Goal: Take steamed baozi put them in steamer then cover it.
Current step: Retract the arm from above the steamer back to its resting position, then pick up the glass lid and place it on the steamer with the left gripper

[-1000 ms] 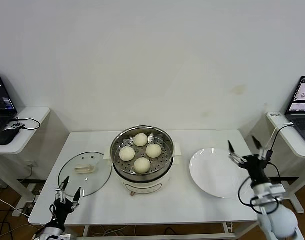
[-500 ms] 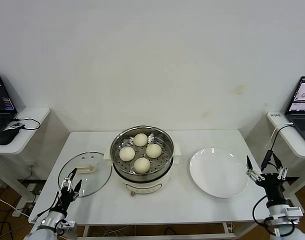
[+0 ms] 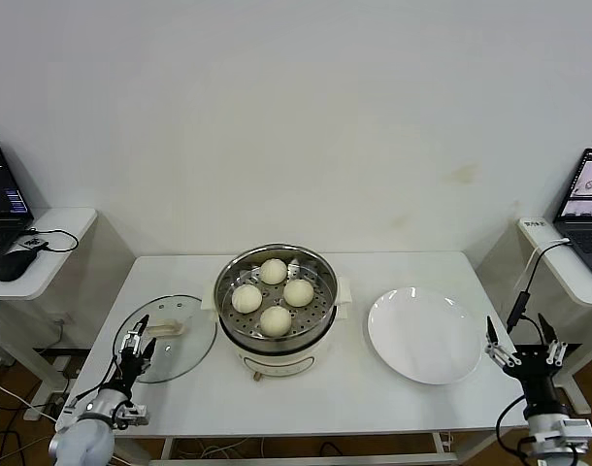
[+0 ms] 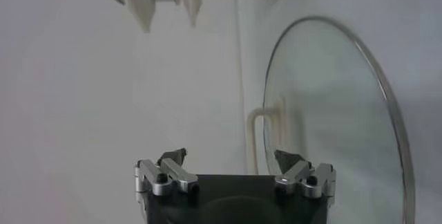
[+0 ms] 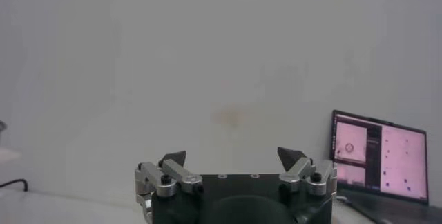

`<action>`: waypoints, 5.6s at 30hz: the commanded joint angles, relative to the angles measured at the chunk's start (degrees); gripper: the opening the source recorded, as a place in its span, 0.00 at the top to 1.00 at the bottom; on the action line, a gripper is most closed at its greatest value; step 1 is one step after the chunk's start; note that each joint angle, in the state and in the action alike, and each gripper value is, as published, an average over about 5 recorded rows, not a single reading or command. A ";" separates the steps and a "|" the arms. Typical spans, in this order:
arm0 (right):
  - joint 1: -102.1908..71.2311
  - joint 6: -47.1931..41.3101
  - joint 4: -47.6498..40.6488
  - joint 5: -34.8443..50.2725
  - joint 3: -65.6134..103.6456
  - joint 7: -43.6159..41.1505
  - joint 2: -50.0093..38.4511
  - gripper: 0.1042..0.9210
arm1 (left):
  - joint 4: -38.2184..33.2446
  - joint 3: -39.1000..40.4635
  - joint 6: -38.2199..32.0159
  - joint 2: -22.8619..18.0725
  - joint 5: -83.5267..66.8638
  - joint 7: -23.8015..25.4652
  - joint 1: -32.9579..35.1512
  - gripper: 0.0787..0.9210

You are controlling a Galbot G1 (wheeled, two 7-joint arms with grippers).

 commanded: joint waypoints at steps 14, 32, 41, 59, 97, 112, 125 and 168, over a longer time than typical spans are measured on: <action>-1.93 1.42 -0.84 -1.02 0.33 -0.28 1.47 0.12 | 7.42 2.54 0.15 0.19 1.08 1.46 -8.50 0.12; -2.21 2.34 -1.99 -1.79 -0.10 -0.53 2.26 0.12 | 10.74 4.48 0.68 -0.08 0.39 3.59 -13.47 0.12; -2.23 2.68 -2.51 -2.17 -0.51 -0.59 2.40 0.12 | 12.67 4.49 0.26 -0.54 -0.46 3.18 -14.60 0.12; -1.71 2.82 -2.76 -2.42 -1.46 -0.77 2.17 0.12 | 14.90 2.95 -1.48 -1.42 -0.85 -1.78 -13.94 0.60; -2.30 4.94 -1.50 -12.34 -3.77 0.03 3.91 0.12 | -36.57 8.53 26.34 14.22 -23.58 16.25 -0.17 0.91; -3.48 5.40 -0.92 -20.85 -5.54 1.13 7.43 0.12 | -35.15 31.63 41.00 7.48 -19.47 19.42 -19.27 0.91; -2.58 5.93 -2.49 -23.82 -7.42 1.78 9.03 0.12 | -31.99 35.42 43.56 -5.98 -1.70 27.61 -20.92 0.91; -3.69 7.67 -3.43 -24.99 -8.57 1.88 9.76 0.12 | -21.79 34.04 40.03 -13.70 6.82 30.20 -20.82 0.91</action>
